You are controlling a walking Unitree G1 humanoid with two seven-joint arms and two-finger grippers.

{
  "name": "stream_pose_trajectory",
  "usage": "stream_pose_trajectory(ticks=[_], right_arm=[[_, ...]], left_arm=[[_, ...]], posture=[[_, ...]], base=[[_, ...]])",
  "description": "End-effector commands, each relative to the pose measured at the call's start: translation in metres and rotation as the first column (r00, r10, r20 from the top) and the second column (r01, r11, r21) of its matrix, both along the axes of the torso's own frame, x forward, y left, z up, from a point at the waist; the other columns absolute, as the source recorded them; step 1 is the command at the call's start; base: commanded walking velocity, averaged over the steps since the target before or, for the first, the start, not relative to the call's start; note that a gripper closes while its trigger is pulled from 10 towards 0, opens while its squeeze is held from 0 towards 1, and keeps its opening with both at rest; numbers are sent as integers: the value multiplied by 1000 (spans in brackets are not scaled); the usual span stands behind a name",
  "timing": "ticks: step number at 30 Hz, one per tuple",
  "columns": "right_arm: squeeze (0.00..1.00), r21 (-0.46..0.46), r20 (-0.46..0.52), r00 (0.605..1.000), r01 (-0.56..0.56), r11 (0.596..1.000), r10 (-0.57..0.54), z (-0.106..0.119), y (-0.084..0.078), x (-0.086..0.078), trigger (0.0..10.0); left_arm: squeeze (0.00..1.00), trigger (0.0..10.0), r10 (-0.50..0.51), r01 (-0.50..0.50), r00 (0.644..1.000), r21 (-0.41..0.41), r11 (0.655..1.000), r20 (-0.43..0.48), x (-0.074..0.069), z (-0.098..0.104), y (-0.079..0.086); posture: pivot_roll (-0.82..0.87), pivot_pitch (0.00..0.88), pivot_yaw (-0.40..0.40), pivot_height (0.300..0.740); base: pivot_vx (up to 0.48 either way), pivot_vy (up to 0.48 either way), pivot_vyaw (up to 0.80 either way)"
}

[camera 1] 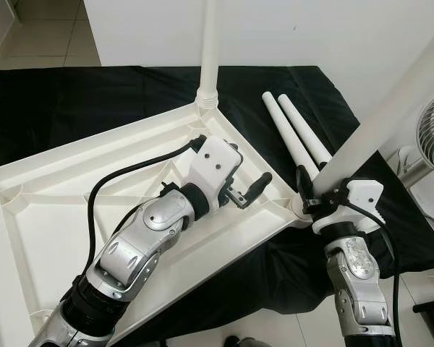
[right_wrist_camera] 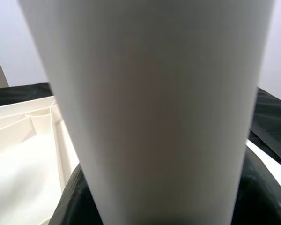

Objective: Building children table

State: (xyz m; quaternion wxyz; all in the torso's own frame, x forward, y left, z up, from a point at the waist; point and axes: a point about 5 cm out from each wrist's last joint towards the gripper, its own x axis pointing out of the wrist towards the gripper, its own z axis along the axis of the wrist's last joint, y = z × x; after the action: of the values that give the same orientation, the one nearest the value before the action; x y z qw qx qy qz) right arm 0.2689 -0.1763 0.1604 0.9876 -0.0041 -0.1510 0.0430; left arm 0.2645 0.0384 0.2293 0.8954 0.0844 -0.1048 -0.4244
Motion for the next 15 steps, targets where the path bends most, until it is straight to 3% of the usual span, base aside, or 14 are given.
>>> stream_pose_trajectory(ticks=[1,8,15], right_arm=[[0,63,-222,975,22,998,-8,-46,-3,-7,10000],[0,113,-183,983,28,993,-7,-43,-5,-10,10000],[0,159,-220,975,64,985,-28,-46,-9,-9,10000]], left_arm=[[0,10000,-100,100,995,18,995,-4,-7,1,-3],[0,10000,-100,100,995,17,995,-6,-8,1,-4],[0,10000,-102,102,995,16,995,-6,-8,0,-4]], posture=[[75,203,-4,740],[72,203,-7,740],[72,203,-7,740]], base=[[0,0,0],[0,0,0],[0,0,0]])
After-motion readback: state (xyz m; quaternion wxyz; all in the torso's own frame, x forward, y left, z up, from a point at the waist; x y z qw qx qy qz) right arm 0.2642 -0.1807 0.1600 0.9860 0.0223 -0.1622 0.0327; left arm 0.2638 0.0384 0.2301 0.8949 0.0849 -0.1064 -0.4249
